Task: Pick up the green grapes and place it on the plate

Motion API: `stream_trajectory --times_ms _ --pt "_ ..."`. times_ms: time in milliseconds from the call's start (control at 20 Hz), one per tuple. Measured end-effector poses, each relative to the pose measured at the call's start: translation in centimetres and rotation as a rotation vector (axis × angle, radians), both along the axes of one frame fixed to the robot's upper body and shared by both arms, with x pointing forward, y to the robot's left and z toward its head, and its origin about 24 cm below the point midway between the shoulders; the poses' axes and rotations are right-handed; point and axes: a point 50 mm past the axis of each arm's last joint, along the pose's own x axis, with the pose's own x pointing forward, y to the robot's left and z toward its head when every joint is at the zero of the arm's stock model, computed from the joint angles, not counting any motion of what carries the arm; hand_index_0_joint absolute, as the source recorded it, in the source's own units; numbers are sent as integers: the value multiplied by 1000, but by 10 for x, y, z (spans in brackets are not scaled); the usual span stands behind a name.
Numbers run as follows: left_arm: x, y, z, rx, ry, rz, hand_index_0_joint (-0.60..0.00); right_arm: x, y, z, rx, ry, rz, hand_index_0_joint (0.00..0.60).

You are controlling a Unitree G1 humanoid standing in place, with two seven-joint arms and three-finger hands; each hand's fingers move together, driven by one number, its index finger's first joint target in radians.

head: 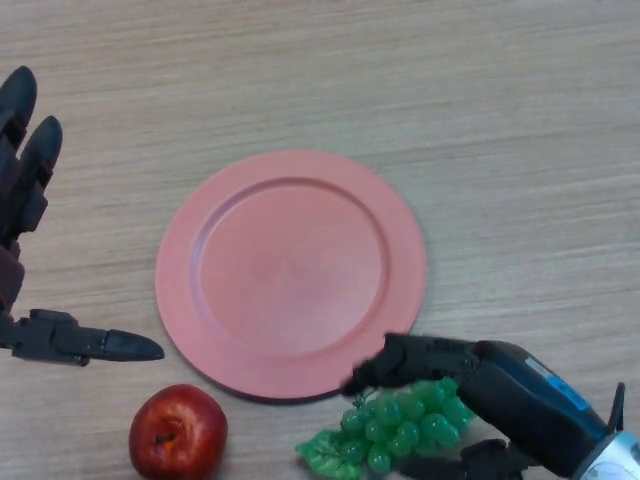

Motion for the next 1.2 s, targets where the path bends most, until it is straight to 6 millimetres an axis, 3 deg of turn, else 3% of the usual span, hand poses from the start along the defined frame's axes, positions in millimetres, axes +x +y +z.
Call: stream_trajectory --times_ms 200,400,500,700,1200 --pt "-3 -4 9 12 -40 -11 0 4 -2 51 232 -140 -30 0" --pt "-10 -11 22 13 -75 -29 0 16 -40 92 385 -268 -315 0" --pt "-10 -15 25 -7 -16 -36 0 16 -42 99 488 -223 -319 0" --pt "-13 -23 38 -52 -5 -84 0 17 -34 104 513 -168 -300 0" --pt "-13 -12 45 -75 -21 -74 0 22 -26 101 524 -115 -276 0"
